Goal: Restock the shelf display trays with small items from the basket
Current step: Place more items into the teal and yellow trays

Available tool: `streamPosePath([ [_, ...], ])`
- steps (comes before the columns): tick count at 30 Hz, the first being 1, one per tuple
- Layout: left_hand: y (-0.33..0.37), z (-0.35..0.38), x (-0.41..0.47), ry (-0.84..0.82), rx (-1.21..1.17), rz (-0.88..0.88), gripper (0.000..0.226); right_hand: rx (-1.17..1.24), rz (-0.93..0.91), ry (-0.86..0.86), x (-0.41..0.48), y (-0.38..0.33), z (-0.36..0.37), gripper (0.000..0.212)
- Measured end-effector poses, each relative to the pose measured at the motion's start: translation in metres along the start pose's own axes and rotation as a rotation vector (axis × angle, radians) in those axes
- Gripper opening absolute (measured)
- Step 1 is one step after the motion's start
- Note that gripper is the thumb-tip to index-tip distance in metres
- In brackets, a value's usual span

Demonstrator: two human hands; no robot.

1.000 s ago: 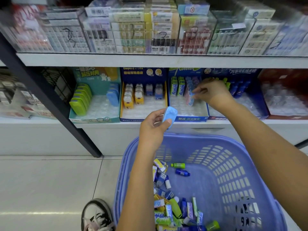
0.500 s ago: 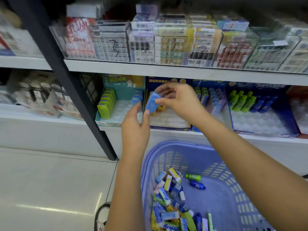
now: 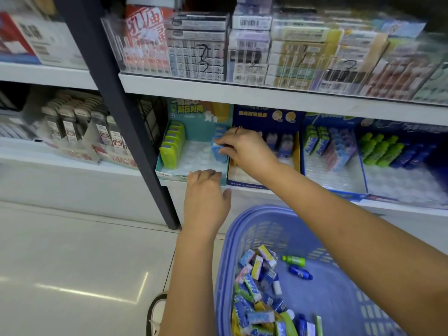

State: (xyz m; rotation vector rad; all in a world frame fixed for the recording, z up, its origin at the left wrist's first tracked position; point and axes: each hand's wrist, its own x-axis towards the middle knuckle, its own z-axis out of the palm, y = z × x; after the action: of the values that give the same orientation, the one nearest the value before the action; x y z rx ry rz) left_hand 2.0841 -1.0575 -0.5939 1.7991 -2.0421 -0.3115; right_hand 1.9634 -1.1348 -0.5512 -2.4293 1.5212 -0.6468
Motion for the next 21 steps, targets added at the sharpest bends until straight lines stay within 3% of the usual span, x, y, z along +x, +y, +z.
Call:
streamPosePath([
  [5,0.002,0.001,0.000,0.005,0.001,-0.019,0.051,0.116,0.090,0.052,0.004,0.004,-0.001,0.028],
  [11,0.002,0.005,0.001,0.025,-0.004,-0.030,0.051,0.067,0.014,0.017,0.007,0.010,0.011,0.034],
  [12,0.002,0.005,0.002,0.029,-0.005,-0.028,0.051,0.039,0.022,0.000,0.010,0.012,0.014,0.036],
  [15,0.002,0.006,0.002,0.030,-0.007,-0.024,0.050,-0.341,-0.058,-0.108,0.013,0.013,0.022,0.037],
  [21,0.010,-0.008,-0.002,0.035,-0.127,-0.039,0.044,-0.345,-0.045,-0.159,0.011,0.005,0.012,0.039],
])
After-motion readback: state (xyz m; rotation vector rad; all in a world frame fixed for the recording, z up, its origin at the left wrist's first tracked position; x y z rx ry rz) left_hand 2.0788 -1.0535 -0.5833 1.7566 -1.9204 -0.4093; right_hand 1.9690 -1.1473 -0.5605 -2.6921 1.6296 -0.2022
